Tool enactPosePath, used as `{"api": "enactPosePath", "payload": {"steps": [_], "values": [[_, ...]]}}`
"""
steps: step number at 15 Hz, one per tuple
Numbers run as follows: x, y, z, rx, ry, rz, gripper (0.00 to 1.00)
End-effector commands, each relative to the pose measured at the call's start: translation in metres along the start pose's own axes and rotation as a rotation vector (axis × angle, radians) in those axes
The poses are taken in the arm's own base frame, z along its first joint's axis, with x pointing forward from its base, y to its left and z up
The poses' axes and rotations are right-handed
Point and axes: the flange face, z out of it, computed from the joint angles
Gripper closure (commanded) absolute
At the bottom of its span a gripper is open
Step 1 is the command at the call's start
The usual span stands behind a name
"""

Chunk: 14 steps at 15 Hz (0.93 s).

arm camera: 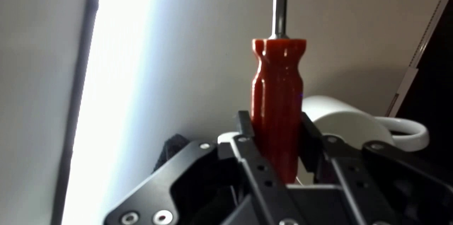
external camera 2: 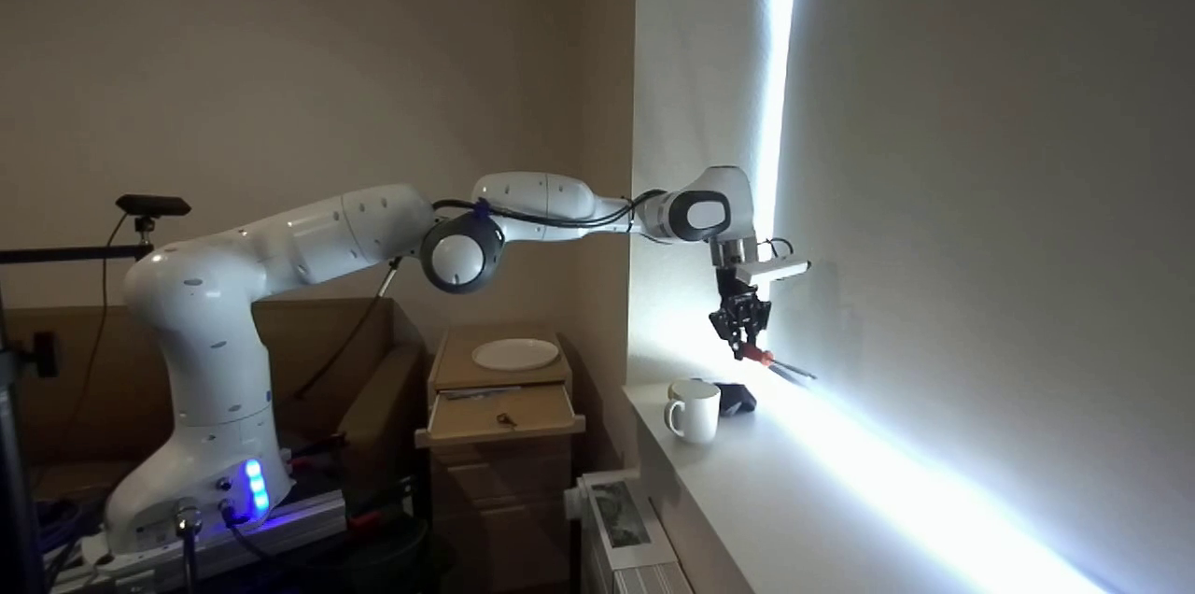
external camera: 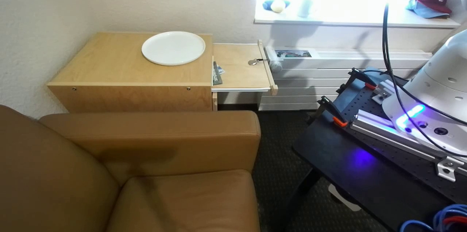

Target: Put the screwdriver on the open drawer

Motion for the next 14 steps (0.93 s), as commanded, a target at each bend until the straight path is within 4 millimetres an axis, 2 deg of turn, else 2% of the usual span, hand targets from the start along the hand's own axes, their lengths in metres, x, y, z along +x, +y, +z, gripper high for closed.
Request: {"api": "enactPosePath", "payload": {"steps": [1,3,5,7,10,12,14], "values": [[0.070,0.003,0.038,0.044,0.110,-0.158,0.92],[0.096,0.003,0.045,0.058,0.159,-0.256,0.92],[0.108,0.001,0.042,0.070,0.192,-0.360,0.92],[0.098,0.003,0.023,0.060,0.163,-0.473,0.92],[0.076,0.003,0.008,0.042,0.122,-0.626,0.92],[0.074,0.005,0.012,0.013,0.113,-0.732,0.92],[0.084,0.006,0.026,-0.005,0.136,-0.836,0.92]]}}
